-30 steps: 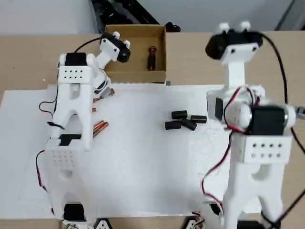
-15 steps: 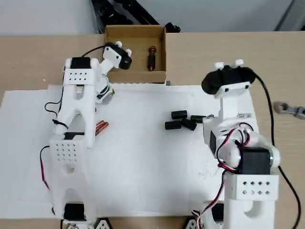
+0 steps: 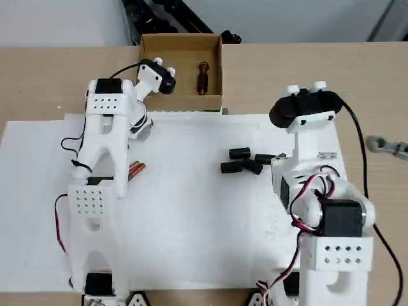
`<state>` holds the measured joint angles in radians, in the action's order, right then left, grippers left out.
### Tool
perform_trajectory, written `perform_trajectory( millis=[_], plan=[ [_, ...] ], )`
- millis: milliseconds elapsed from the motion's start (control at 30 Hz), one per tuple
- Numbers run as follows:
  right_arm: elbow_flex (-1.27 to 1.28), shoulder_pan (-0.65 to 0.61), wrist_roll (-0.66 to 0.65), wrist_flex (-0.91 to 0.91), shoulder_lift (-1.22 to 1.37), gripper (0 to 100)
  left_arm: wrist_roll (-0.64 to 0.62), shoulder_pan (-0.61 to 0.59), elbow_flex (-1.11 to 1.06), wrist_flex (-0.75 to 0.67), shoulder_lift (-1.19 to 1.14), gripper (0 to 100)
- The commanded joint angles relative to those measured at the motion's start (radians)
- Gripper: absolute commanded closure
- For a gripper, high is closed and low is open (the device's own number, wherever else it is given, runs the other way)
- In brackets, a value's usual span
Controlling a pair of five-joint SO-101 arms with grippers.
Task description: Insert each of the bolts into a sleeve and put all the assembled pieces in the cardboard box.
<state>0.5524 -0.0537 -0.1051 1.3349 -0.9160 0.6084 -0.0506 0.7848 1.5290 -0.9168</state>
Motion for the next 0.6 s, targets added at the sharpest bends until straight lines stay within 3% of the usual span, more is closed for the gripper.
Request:
perform_trajectory(
  millis=[0, 400, 567],
  plan=[
    [-0.005, -0.001, 0.0, -0.013, -0.015, 81.7, -0.008, -0.008, 0.041, -0.038, -0.021, 99],
    [-0.005, -0.065, 0.0, -0.01, -0.015, 81.7, -0.002, 0.0, 0.056, 0.031, -0.014, 99],
    [-0.005, -0.082, 0.0, -0.012, -0.015, 81.8, -0.005, 0.002, 0.208, 0.166, -0.015, 99]
  ],
)
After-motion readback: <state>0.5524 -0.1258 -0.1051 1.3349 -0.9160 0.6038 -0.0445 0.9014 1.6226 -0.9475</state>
